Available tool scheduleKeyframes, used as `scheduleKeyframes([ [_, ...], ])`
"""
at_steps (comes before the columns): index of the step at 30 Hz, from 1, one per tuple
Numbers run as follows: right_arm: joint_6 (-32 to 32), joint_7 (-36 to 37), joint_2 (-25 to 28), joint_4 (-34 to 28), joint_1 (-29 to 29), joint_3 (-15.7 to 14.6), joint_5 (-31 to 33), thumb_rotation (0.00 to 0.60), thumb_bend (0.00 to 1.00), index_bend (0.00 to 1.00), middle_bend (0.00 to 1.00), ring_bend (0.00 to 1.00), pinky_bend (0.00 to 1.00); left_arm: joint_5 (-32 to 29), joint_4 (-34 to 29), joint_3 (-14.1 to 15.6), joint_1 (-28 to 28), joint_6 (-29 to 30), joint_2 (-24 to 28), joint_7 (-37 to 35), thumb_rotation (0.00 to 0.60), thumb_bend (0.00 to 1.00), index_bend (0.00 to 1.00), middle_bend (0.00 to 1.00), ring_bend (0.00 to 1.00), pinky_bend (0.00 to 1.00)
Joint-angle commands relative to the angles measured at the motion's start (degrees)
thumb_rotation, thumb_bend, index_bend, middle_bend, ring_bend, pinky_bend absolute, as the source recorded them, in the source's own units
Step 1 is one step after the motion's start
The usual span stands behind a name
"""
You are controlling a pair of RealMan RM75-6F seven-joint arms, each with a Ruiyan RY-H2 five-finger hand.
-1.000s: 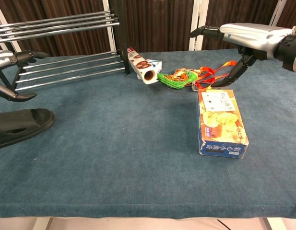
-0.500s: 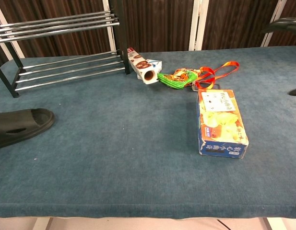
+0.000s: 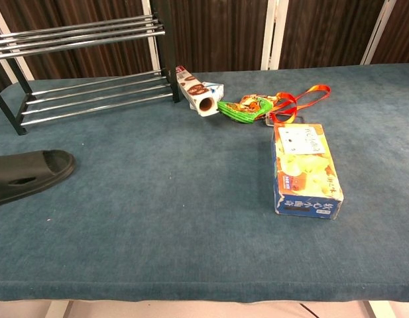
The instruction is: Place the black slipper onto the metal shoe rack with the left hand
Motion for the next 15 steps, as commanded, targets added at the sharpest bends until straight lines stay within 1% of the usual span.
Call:
scheduleKeyframes([
  [1,-0.13,0.00,-0.02,-0.02,-0.12,0.17,-0.14,0.600,0.08,0.00,0.00,0.00,0.06,-0.35,0.53,-0.15,-0.01,-1.09,-0.59,-0.83,0.600,0.26,0.00,0.00,0.00,0.05],
  [5,-0.35,0.00,-0.04,-0.09,-0.20,0.37,-0.18,0.600,0.08,0.00,0.00,0.00,0.06,-0.49,1.29,-0.34,-0.20,-2.10,-1.02,-1.55,0.600,0.26,0.00,0.00,0.00,0.05],
  [7,-0.58,0.12,-0.02,-0.24,-0.27,0.59,-0.15,0.600,0.08,0.00,0.00,0.00,0.06,-1.11,2.89,-0.71,-0.90,-4.55,-1.92,-3.02,0.600,0.25,0.00,0.00,0.00,0.05],
  [15,-1.43,0.00,0.00,-0.49,-0.45,1.24,0.15,0.600,0.08,0.00,0.00,0.00,0.06,-1.79,7.19,-1.34,-2.21,-8.57,-4.20,-4.57,0.600,0.26,0.00,0.00,0.00,0.06],
])
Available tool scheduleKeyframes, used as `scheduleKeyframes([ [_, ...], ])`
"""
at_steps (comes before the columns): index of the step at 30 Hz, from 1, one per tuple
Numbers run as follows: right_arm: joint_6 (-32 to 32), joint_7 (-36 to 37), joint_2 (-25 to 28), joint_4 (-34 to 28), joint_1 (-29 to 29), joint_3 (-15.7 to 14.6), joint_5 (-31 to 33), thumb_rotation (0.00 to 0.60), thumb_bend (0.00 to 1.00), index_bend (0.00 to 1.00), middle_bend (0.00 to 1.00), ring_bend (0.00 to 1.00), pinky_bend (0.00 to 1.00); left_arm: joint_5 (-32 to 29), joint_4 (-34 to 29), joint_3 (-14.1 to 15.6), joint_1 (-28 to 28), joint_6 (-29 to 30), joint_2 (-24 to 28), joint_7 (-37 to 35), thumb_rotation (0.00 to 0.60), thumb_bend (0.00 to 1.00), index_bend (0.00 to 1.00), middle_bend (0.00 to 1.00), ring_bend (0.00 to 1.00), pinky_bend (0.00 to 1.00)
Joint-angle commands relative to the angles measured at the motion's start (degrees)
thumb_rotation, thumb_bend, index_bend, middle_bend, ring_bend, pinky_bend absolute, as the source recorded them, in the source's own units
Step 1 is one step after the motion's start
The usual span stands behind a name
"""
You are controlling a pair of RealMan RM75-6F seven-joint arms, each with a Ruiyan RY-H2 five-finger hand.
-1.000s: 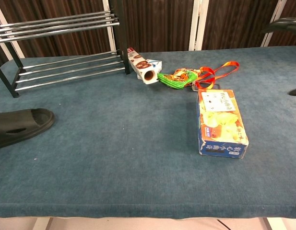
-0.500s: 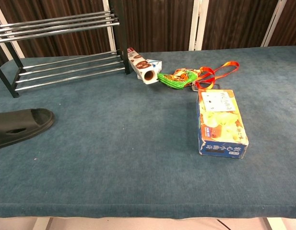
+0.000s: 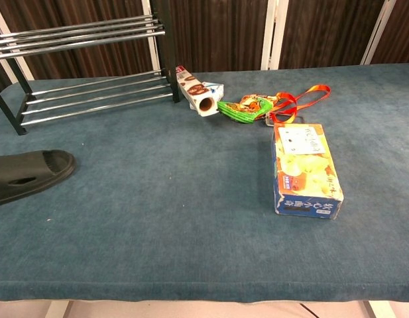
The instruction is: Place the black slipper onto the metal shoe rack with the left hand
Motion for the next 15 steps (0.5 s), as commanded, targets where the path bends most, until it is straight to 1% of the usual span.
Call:
scheduleKeyframes([
  [1,-0.16,0.12,0.01,0.04,-0.07,0.15,0.11,0.600,0.08,0.00,0.00,0.00,0.06,-0.46,1.24,-0.16,-0.44,-1.36,-0.89,-0.36,0.600,0.26,0.00,0.00,0.00,0.06],
  [8,-0.89,1.01,-0.11,0.57,-0.18,0.57,0.33,0.600,0.08,0.00,0.00,0.00,0.06,-0.73,2.48,-0.25,-0.89,-3.24,-1.77,-0.11,0.600,0.25,0.00,0.00,0.00,0.08],
  [12,-1.21,1.33,-0.25,0.90,-0.21,0.77,0.40,0.600,0.08,0.00,0.00,0.00,0.06,-1.23,2.82,-0.26,-1.32,-4.75,-2.01,0.41,0.600,0.25,0.00,0.00,0.00,0.12],
  [15,-1.40,1.46,-0.29,1.04,-0.25,0.91,0.45,0.600,0.08,0.00,0.00,0.00,0.06,-0.88,2.77,-0.37,-1.28,-4.50,-2.15,0.35,0.600,0.25,0.00,0.00,0.01,0.16],
])
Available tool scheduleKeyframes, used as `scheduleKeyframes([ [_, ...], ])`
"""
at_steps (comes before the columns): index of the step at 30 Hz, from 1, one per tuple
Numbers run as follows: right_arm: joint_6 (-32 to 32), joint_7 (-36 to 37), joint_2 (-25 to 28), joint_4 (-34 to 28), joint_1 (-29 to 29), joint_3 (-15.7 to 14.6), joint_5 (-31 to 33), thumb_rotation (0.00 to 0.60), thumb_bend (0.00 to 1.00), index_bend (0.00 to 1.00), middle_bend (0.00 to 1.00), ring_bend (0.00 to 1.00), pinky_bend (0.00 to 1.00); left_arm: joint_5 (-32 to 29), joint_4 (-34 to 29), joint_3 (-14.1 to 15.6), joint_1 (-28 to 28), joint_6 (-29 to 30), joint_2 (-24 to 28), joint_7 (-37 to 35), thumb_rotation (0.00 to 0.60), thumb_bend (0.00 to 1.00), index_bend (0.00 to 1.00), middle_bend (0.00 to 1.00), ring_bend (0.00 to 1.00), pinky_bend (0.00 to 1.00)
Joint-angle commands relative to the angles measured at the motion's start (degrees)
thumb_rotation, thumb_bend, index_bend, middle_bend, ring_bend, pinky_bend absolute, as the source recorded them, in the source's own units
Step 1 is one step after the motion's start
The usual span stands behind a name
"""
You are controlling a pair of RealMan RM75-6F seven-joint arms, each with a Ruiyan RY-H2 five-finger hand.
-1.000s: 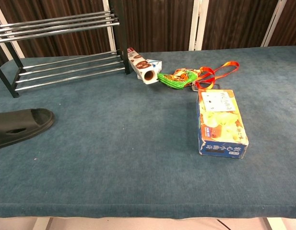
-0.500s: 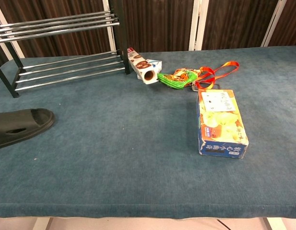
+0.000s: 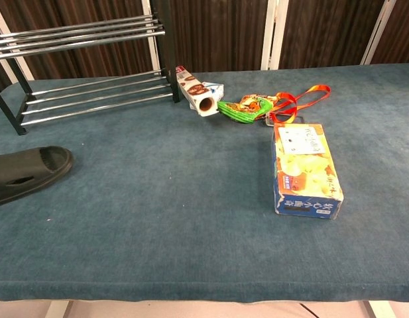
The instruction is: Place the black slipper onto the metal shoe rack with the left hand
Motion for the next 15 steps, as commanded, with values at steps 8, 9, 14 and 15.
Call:
scheduleKeyframes([
  [8,-0.79,0.17,-0.29,0.29,-0.08,0.27,0.19,0.600,0.08,0.00,0.00,0.00,0.06,0.46,0.21,-0.18,-0.61,-2.74,0.11,-2.25,0.600,0.25,0.03,0.06,0.10,0.26],
  [9,-0.92,0.21,-0.33,0.34,-0.08,0.27,0.23,0.600,0.08,0.00,0.00,0.00,0.06,0.49,0.41,-0.17,-0.74,-3.19,0.10,-2.48,0.600,0.25,0.03,0.07,0.11,0.28],
  [14,-1.27,0.40,-0.55,0.57,-0.13,0.32,0.23,0.600,0.08,0.00,0.00,0.00,0.06,1.02,1.02,-0.67,-0.88,-2.67,-0.27,-3.18,0.600,0.28,0.12,0.21,0.26,0.43],
  [15,-1.27,0.45,-0.56,0.60,-0.15,0.35,0.22,0.600,0.08,0.00,0.00,0.00,0.06,1.13,1.00,-0.98,-0.71,-1.68,-0.54,-3.23,0.600,0.28,0.17,0.27,0.33,0.50],
])
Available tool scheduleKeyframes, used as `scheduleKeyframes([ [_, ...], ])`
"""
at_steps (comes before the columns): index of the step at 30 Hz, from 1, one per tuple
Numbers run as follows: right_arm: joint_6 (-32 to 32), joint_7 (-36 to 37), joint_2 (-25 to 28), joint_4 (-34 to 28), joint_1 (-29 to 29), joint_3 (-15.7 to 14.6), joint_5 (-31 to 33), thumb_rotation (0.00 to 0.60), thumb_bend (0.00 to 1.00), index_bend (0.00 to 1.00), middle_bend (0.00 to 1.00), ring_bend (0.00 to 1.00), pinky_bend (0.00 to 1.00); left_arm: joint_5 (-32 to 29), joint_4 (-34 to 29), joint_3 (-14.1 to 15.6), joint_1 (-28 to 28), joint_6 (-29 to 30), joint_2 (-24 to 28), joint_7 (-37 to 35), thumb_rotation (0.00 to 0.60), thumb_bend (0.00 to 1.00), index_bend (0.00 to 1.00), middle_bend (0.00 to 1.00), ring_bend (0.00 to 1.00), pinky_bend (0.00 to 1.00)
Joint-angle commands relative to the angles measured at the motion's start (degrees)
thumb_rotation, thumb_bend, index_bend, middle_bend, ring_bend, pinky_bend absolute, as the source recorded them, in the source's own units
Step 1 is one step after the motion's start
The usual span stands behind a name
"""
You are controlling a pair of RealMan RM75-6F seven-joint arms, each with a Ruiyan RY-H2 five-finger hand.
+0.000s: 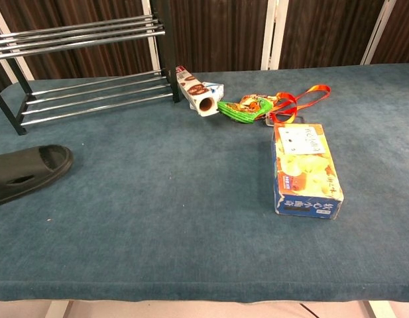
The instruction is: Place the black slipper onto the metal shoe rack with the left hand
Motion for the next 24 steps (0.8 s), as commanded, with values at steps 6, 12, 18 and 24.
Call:
scheduleKeyframes([
  [6,-0.08,0.37,-0.26,0.27,-0.05,0.14,-0.22,0.600,0.08,0.00,0.00,0.00,0.06,-0.13,-5.99,-3.13,1.13,7.59,-0.16,0.29,0.600,0.32,0.47,0.68,0.73,0.92],
  [12,0.26,0.92,-0.41,0.54,-0.22,0.11,-0.71,0.600,0.08,0.00,0.00,0.00,0.06,-4.54,-14.71,-8.01,0.29,12.66,-0.30,4.26,0.600,0.33,0.52,0.73,0.79,0.99],
  [18,0.36,1.43,-0.41,1.00,-0.44,0.17,-0.65,0.600,0.08,0.00,0.00,0.00,0.06,-16.91,-23.58,-13.51,-2.83,10.50,1.15,8.53,0.600,0.33,0.54,0.75,0.81,1.00],
  [24,0.02,1.51,-0.52,1.39,-0.41,0.15,-0.69,0.600,0.08,0.00,0.00,0.00,0.06,-35.84,-24.87,-17.23,-10.16,9.27,-0.24,16.99,0.600,0.33,0.54,0.76,0.81,1.00],
])
